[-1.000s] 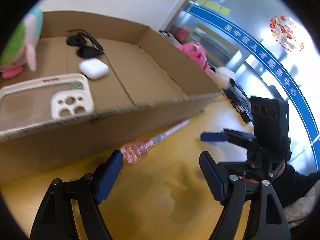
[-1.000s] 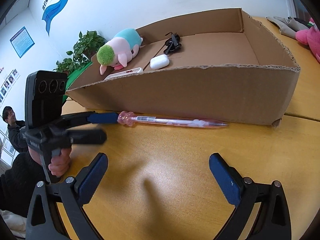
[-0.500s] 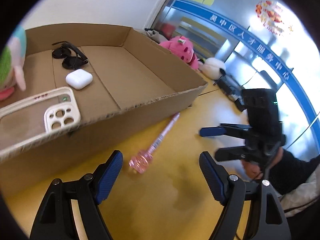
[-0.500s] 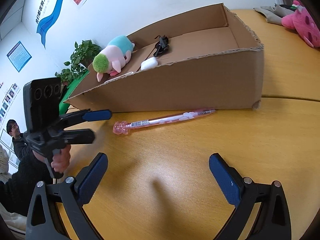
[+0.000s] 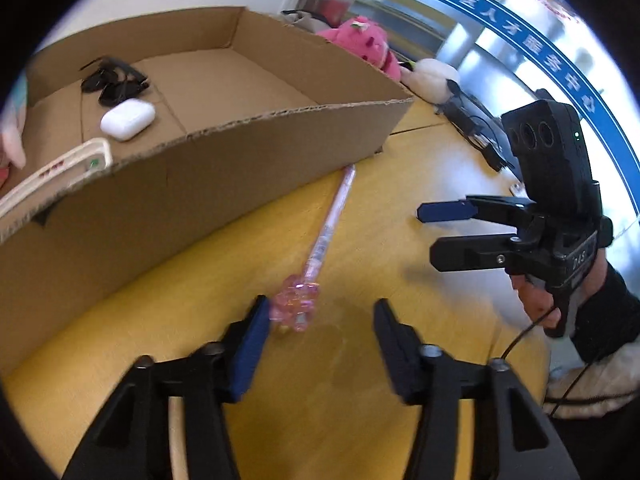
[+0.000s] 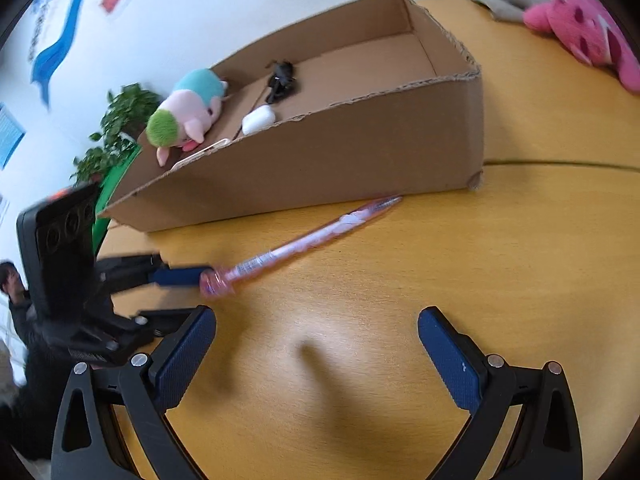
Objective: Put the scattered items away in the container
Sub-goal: 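Close the left gripper on the pink pen's charm end, then lift the pink pen with the left gripper and carry it over the box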
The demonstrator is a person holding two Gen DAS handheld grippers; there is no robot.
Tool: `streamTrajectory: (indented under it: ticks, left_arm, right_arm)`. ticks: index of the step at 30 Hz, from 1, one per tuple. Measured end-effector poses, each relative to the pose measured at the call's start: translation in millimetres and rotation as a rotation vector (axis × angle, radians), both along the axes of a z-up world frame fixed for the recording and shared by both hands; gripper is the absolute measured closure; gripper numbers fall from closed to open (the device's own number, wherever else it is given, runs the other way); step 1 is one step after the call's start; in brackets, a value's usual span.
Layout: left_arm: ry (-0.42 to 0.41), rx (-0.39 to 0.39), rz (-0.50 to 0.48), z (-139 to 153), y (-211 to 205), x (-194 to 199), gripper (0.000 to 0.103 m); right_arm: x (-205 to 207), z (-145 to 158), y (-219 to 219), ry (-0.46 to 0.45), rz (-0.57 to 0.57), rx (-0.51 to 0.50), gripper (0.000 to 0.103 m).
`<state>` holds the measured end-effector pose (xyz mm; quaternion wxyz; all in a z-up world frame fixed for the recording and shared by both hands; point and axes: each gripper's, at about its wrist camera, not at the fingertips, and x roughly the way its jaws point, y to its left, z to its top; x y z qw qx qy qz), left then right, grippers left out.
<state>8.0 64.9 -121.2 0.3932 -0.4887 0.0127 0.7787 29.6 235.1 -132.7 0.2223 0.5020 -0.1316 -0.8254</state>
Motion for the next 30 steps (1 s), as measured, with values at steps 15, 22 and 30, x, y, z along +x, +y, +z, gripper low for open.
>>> streamTrajectory:
  ticks: [15,22,30]
  left_arm:
    - [-0.028,-0.077,0.041,2,25,35,0.082]
    - [-0.070,-0.084,0.048,4,29,49,0.082]
    - [-0.135,-0.069,0.080,5,29,69,0.082]
  right_arm:
    - [-43,-5,-45,-0.013,-0.135,0.362,0.045]
    - [-48,-3,-42,-0.041,-0.141,0.356,0.078]
    - [-30,12,-41,-0.058,-0.135,0.248,0.088]
